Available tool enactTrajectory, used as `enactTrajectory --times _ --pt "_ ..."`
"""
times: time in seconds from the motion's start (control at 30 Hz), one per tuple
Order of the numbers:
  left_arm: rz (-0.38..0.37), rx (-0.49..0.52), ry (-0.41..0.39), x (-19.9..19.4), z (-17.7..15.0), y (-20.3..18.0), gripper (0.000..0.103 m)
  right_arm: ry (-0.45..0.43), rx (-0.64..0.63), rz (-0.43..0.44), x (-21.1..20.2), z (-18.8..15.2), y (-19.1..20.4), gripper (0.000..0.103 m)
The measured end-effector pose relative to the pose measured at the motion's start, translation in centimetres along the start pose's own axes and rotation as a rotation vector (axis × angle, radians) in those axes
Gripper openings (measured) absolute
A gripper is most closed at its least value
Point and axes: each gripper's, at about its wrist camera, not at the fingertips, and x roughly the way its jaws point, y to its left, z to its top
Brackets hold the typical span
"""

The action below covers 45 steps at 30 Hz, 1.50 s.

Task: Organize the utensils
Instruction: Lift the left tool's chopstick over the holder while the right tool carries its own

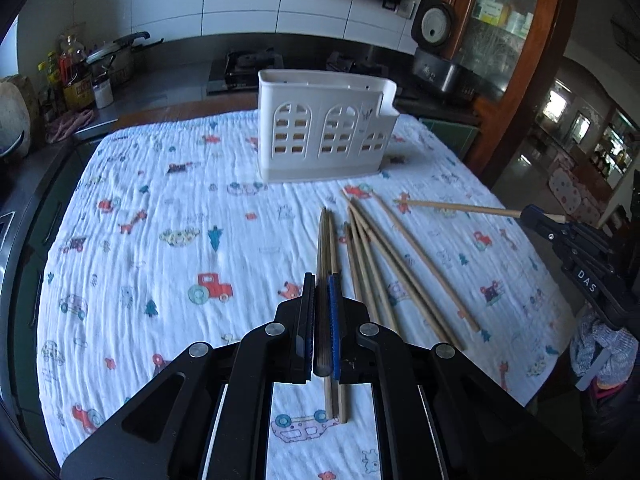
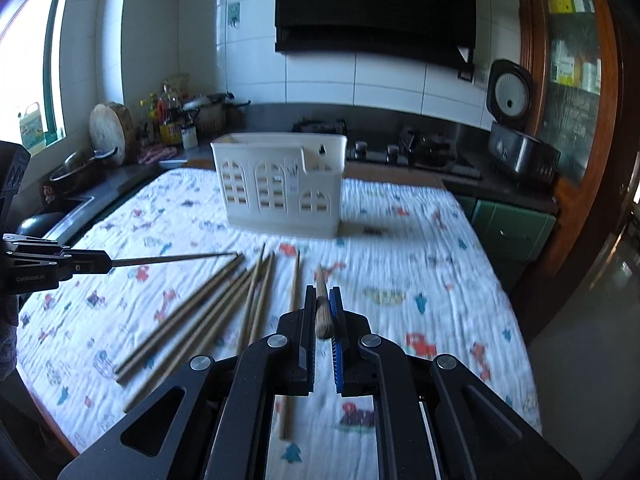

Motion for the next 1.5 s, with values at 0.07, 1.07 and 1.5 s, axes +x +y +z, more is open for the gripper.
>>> enactTrajectory --times 0.07,1.07,1.5 --pt "-0.004 -0.001 -0.026 -0.5 1.0 0.1 0.006 -0.013 -0.004 0.011 0.2 0.9 0.1 0.007" --pt "-0.003 0.087 -0.276 -6.3 18.1 -1.1 0.006 -0.061 -0.051 0.079 1.9 21.6 -3.4 0.007" --pt "0.09 0.017 -0.336 -2.0 23.4 0.4 0.006 -0.037 -0.034 0.102 6.7 21.5 -3.2 0.007"
